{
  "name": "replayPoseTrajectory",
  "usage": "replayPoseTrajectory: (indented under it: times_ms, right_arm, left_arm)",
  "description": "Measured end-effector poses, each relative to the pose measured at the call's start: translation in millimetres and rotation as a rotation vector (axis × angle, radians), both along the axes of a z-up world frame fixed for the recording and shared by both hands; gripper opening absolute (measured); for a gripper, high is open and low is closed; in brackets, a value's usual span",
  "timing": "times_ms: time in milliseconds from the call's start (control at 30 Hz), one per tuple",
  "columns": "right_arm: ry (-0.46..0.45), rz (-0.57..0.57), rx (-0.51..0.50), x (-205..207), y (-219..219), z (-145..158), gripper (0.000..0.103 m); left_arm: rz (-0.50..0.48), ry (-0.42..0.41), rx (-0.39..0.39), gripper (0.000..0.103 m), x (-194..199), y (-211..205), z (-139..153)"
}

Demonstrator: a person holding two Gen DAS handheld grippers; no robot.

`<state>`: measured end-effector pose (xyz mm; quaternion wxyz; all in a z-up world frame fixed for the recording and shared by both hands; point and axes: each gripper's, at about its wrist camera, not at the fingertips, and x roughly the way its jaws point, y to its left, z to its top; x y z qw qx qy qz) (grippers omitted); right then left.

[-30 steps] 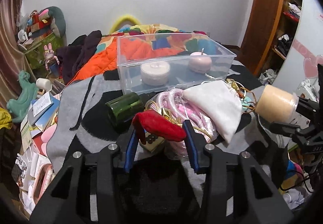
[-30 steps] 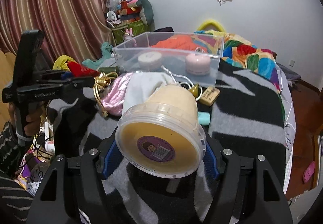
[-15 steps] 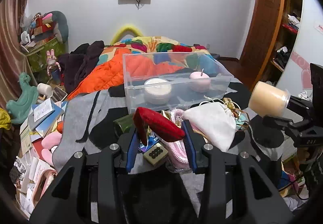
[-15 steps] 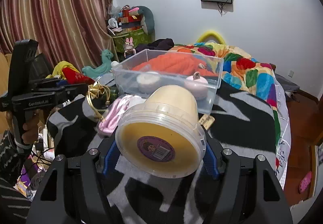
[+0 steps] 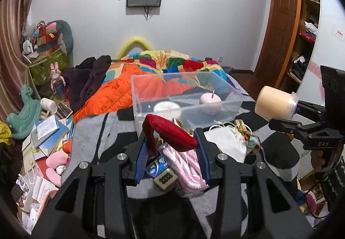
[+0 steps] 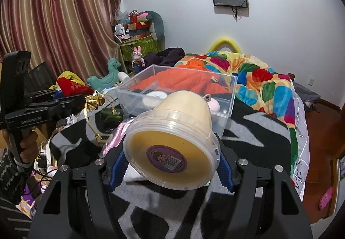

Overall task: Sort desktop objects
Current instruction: 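Grasp the red pouch with the left tool while the right tool holds the tape roll, then lower the red pouch and tape roll into the clear box and release both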

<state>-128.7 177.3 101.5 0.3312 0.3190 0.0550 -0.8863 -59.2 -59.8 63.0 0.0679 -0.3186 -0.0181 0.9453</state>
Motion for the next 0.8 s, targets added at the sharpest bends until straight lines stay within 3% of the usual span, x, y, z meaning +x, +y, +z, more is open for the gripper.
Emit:
replayPoseTrajectory:
  times_ms: [467,800]
  right_arm:
    - [-0.016,-0.005,0.003,-44.9,-20.3,6.6,0.066]
    - [-0.064,-0.017,-0.003,-86.8,-37.7,-4.1,0.066]
  left_arm:
    - [0.011,0.044,-0.012,0.041,-27.1,-3.0,19.2]
    - [0.034,0.02,0.024,0.041,-76.0,-15.1,12.5]
